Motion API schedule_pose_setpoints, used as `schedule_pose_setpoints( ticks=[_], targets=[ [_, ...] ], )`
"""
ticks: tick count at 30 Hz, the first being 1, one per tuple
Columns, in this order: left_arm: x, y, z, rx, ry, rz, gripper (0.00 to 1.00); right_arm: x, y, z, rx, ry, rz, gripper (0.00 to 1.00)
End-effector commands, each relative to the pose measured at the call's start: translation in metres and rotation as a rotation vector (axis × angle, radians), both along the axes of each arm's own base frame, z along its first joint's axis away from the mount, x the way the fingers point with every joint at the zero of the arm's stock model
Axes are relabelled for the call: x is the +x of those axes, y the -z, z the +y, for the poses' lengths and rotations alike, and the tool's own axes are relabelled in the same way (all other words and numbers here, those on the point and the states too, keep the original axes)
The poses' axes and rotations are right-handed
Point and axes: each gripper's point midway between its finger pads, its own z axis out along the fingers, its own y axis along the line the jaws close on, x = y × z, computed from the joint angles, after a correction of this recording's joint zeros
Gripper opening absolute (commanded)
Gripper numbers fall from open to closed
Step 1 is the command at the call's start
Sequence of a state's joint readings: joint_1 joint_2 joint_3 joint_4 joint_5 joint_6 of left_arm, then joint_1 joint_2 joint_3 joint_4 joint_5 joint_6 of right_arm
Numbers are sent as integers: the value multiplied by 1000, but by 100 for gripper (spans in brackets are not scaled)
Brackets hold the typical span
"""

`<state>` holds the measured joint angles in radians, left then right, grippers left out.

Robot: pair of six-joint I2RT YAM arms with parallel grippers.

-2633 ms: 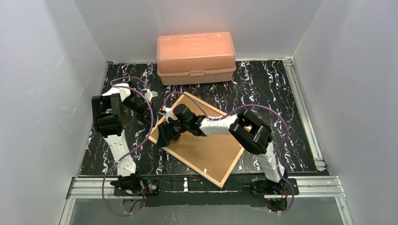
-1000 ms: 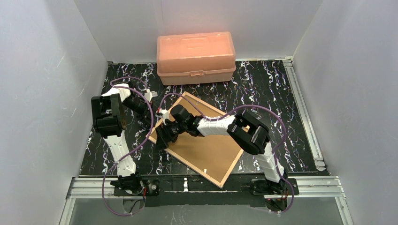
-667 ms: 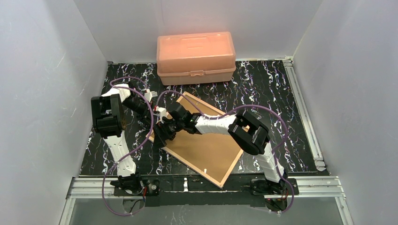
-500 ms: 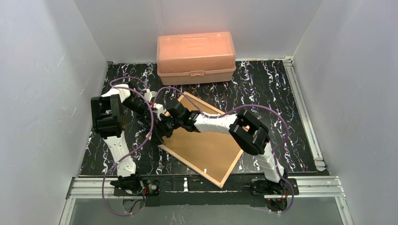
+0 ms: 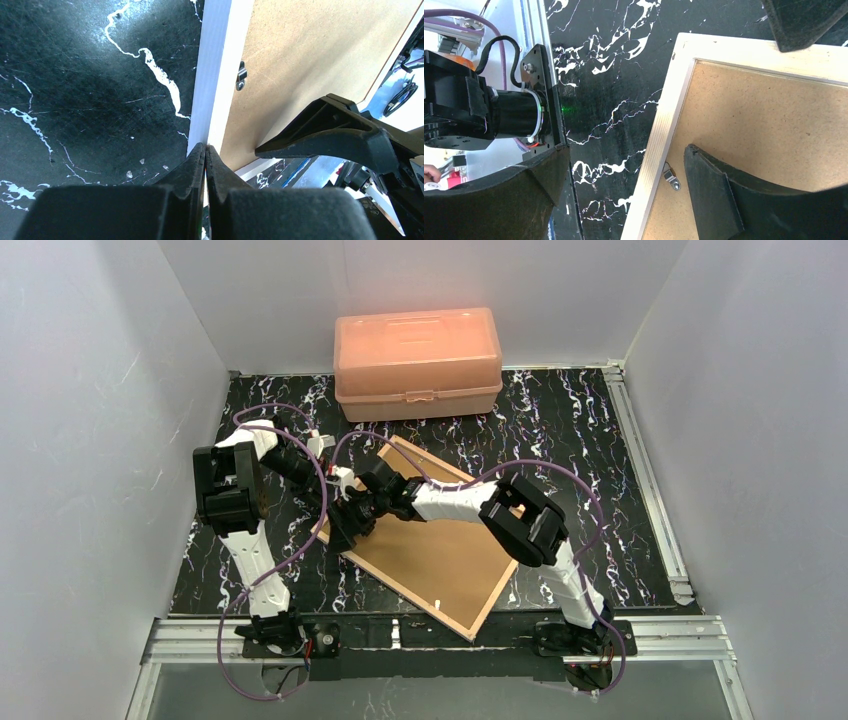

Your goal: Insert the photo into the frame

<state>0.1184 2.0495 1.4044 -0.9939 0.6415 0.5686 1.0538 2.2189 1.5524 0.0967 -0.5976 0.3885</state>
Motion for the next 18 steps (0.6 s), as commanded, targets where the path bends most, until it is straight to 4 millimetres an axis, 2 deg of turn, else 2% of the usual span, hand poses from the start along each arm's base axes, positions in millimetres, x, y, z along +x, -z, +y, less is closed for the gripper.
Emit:
schedule_pose_setpoints(
  ticks=[1,18],
  targets=[
    [-8,8,12,67,38,-4,0,-6,3,-6,-15,-30,-1,91],
    [-7,6,11,68,36,-7,0,-29,0,-25,-33,-77,12,85]
  ],
)
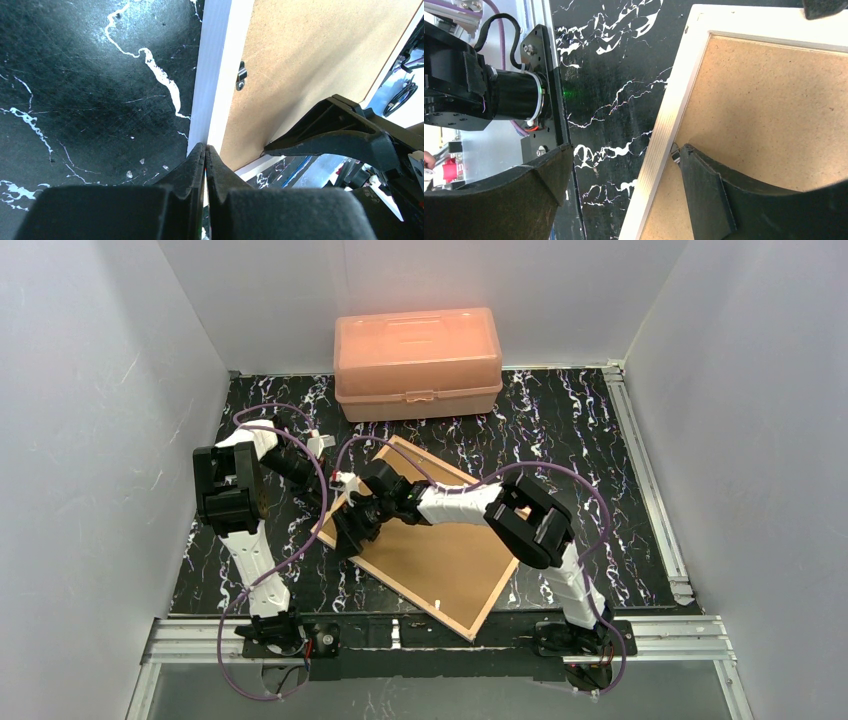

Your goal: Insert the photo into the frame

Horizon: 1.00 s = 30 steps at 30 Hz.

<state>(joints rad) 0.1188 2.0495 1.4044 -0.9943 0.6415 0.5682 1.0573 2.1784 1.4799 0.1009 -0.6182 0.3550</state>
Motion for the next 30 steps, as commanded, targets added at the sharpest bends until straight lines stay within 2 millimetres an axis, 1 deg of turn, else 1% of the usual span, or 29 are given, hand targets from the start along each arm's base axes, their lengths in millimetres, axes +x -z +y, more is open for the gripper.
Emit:
schedule_pose_setpoints(
  ticks=[1,7,11,13,14,16,17,18,20,22,24,26,30],
  targets=[
    [-7,5,11,67,36,-7,0,-20,-6,-10,-19,-50,17,85],
    [-9,4,10,64,36,-8,0,-30,-10,-5,-3,-117,33,84],
    [-11,1,7,48,28,-4,0,-38,-8,-4,-19,-168,57,84],
    [-12,-2,4,27,24,-1,0,-34,-14,-2,-25,-162,42,84],
    [-13,-4,2,17,22,1,0,-27,-17,-2,-27,-141,24,85],
    [-20,-6,-2,-8,28,8,0,-6,-34,-1,1,-54,-15,90],
    [-25,-6,-4,-17,33,15,0,9,-46,0,33,7,-31,92],
    [-30,-6,-5,-25,42,25,0,28,-58,-2,63,86,-33,93],
    [-43,-3,-8,-33,66,45,0,59,-84,-10,145,223,-33,95],
    [-53,-2,-9,-41,81,52,0,83,-103,-21,212,340,-33,96],
    [-62,-1,-10,-51,91,61,0,105,-108,-31,231,437,-21,97],
    [-68,-2,-12,-60,95,65,0,118,-105,-36,237,483,7,97],
    [-74,-3,-12,-65,106,62,0,124,-91,-32,226,513,57,96]
  ],
)
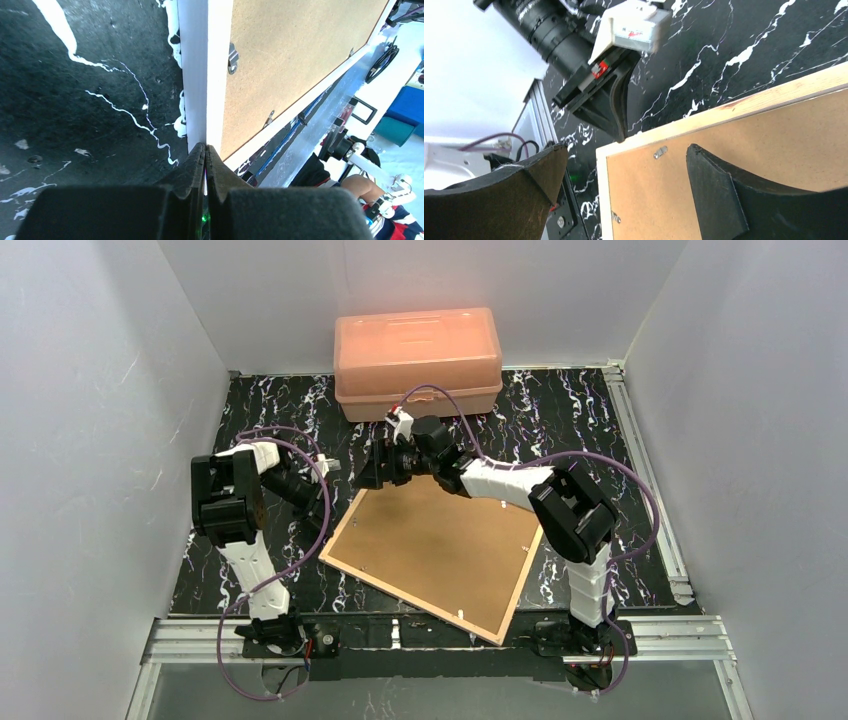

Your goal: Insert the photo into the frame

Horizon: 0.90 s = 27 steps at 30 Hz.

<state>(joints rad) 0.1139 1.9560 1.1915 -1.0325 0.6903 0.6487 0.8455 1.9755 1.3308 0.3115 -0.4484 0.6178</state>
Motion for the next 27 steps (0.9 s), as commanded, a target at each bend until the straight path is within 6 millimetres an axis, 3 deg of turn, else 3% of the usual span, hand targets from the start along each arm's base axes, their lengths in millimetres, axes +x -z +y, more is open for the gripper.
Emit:
schedule_pose_setpoints(
  ticks=[1,13,27],
  targets=[
    [-8,-3,3,9,49,-42,0,-1,-9,17,77,44,32,95],
    [32,-14,-5,-49,-73,-66,0,-32,32,25,-10,66,120,94],
    [36,2,-6,-60,-81,-26,0,-41,65,33,-8,69,220,93]
  ],
)
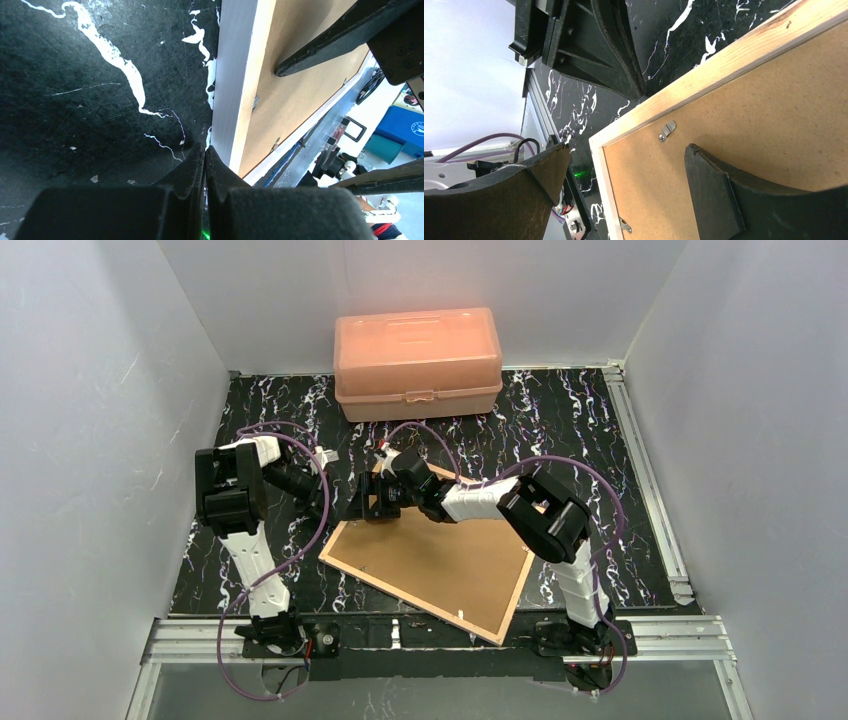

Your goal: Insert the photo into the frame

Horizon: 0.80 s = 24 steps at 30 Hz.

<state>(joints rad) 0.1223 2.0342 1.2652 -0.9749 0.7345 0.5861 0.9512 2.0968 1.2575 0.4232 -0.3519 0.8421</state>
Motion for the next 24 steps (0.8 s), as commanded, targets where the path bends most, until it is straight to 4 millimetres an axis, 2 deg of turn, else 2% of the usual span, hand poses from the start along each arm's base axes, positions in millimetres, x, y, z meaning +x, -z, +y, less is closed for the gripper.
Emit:
schedule_pose_setpoints(
  ticks=[1,12,24],
  targets=[
    [5,-7,-4,-35,-13,-11,0,2,-4,8,45,7,-6,93],
    [3,-5,-5,-41,-10,-8,0,-10,7,20,47,-14,30,92],
    [4,-7,-5,-42,-8,-15,0,-11,6,28,60,-22,36,91]
  ],
)
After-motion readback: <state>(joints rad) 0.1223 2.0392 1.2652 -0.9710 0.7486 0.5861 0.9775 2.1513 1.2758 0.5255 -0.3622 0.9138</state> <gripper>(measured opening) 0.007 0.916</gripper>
